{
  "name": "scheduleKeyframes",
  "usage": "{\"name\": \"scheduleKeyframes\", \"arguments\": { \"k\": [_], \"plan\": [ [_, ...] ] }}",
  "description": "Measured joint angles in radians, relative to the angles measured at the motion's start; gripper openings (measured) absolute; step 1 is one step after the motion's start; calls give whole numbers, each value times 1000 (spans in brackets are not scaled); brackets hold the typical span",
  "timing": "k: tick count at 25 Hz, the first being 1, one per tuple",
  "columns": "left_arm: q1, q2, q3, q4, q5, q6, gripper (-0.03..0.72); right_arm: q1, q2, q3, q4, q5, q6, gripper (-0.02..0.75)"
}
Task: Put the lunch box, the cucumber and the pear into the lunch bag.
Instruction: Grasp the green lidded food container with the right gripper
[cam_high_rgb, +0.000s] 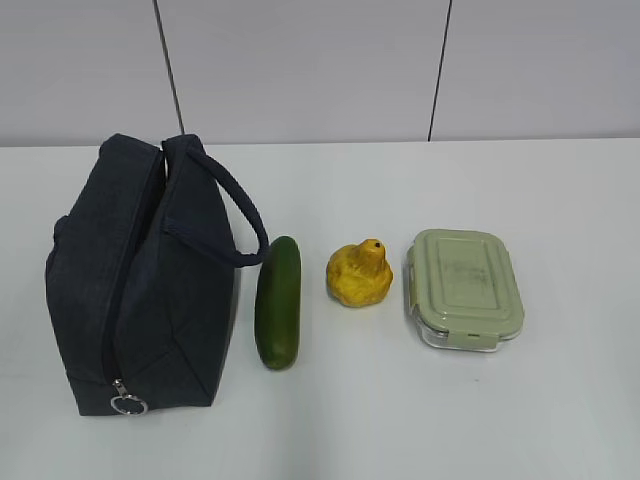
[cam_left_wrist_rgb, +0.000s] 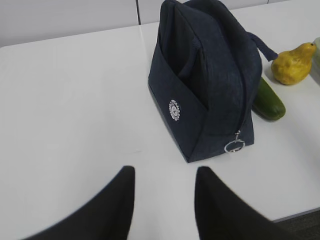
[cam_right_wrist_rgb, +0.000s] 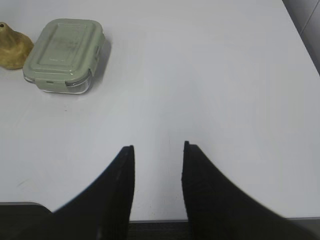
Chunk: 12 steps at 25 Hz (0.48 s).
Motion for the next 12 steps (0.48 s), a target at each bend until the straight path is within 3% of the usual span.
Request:
{"name": "scheduleKeyframes", "arguments": {
  "k": [12],
  "plan": [
    [0, 0, 0, 0, 0, 0, 242, 0, 0, 0, 0, 0, 0, 265]
  ]
}}
